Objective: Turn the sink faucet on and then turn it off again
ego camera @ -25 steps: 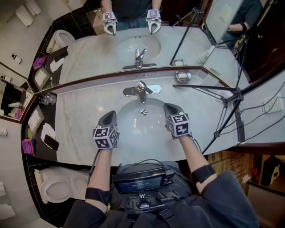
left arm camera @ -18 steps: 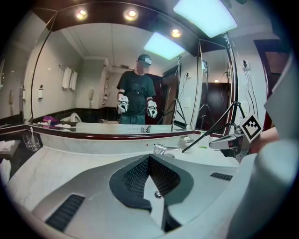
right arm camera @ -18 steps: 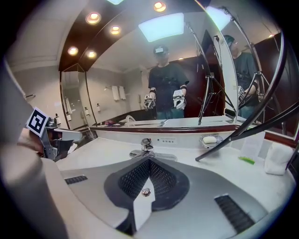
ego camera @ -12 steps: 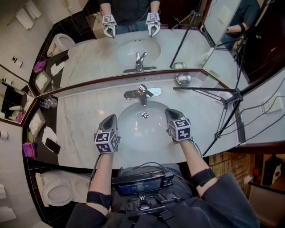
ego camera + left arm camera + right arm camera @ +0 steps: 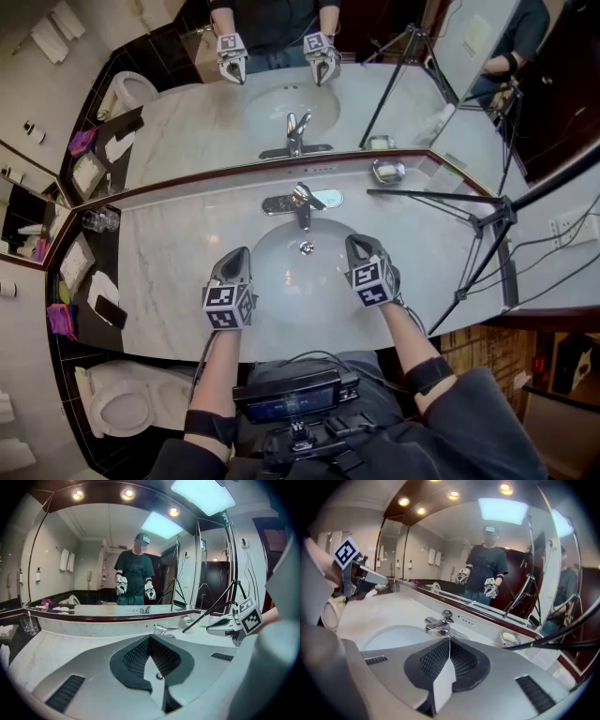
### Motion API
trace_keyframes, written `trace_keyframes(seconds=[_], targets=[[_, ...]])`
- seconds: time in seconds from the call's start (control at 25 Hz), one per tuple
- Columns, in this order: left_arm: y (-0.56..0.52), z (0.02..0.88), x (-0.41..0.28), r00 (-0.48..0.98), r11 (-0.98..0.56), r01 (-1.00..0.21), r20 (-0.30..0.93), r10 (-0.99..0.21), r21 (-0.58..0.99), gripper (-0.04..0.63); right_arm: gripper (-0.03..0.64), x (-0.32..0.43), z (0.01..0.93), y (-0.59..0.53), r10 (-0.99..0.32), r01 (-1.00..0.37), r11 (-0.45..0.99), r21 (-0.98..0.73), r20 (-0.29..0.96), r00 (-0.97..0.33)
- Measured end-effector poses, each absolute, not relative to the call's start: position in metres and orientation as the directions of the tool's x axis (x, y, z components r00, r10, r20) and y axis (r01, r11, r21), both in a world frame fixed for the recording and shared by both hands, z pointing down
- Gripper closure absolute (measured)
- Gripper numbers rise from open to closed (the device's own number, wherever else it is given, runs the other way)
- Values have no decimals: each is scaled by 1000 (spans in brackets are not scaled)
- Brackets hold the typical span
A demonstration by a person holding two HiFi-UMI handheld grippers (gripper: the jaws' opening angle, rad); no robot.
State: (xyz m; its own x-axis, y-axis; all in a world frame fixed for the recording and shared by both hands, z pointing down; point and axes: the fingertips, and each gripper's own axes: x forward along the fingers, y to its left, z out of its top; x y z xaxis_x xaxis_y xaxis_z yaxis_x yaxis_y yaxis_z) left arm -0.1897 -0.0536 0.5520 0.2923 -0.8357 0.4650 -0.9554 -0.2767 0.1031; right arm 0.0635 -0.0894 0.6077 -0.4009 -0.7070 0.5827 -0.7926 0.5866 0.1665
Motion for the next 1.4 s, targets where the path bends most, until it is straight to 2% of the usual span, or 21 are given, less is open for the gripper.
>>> trace_keyframes(seconds=[0.12,0.28,0.48,0.52,0.68,1.08,1.32,1.4], targets=[[-56,555,-186,297,-284,-954,471,-831,102,592,555,55,618,-97,-711,-668,652,359,594,-376],[-59,558,-184,297,-285,-953,478,-827,99,592,460,37,626,-112,-713,-457,697,553,602,-360],[-58,559,-182,297,-288,-953,485,-823,94,592,414,21,637,-137,-728,-249,681,688,604,-324],[-58,560,-182,296,-289,-953,486,-822,92,592,385,17,639,-143,-733,-214,674,707,602,-317],[-57,564,-181,295,-291,-953,493,-819,88,592,385,10,655,-164,-743,-85,650,755,609,-277],[-55,575,-185,287,-274,-956,503,-815,102,592,383,-10,674,-198,-714,5,677,736,658,-238],[-59,578,-192,280,-262,-959,506,-816,108,592,388,-16,668,-214,-717,-14,674,738,650,-250],[-60,580,-193,280,-262,-959,510,-813,110,592,417,-18,665,-216,-717,-30,676,736,647,-261]])
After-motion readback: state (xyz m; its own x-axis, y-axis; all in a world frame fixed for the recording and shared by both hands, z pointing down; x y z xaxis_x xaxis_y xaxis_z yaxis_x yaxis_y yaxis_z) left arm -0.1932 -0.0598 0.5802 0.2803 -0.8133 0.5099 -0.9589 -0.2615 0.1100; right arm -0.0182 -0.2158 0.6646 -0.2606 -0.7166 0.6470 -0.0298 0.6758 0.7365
